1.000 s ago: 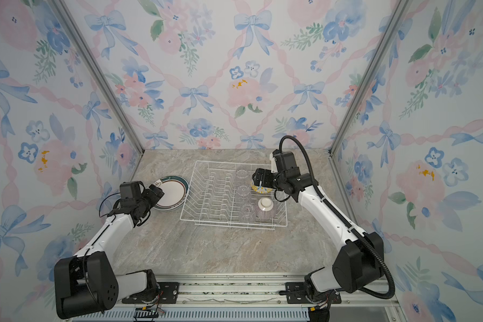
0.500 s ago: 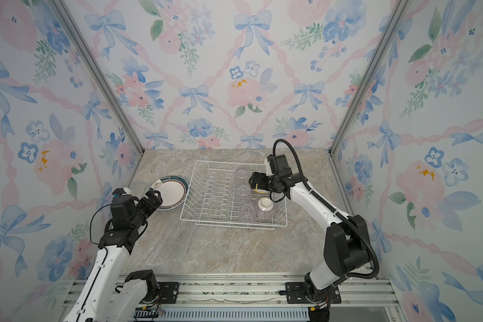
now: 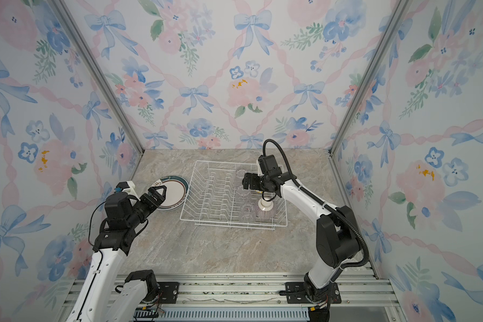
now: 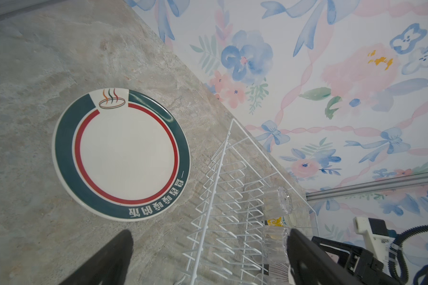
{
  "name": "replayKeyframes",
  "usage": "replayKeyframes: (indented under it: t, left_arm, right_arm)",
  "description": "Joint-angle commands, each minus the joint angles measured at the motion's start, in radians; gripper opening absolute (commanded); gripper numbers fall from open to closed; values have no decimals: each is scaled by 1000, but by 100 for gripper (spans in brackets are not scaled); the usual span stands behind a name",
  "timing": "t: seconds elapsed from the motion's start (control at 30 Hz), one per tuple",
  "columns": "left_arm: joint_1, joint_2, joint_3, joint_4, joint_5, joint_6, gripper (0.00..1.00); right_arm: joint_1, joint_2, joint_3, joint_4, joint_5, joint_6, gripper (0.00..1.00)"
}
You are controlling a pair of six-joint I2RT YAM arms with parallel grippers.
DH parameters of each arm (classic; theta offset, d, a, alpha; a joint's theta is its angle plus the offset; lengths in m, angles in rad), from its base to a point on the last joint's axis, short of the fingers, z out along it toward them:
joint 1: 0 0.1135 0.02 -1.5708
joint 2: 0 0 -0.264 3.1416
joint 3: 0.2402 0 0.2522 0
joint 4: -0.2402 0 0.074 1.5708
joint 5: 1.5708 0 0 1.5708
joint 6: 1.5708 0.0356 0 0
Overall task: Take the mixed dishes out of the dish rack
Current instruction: 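Lower the right gripper onto a clear octagonal glass in the rack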
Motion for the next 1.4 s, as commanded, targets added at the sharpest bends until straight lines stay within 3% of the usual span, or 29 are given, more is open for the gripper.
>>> replayKeyframes:
  t: [0.0,1.0,1.37]
  left_arm:
    - [-5,21,43,-20,44,36,98]
    - [-57,191,129,-18,27,78,98]
    - [-79,275,162,-19,1,93,98]
  right_arm:
    - [13,28,41,16,43,-5,97]
    - [39,357,281,-12,130,-33,100]
    - [53,432,386,-30,162,-73,97]
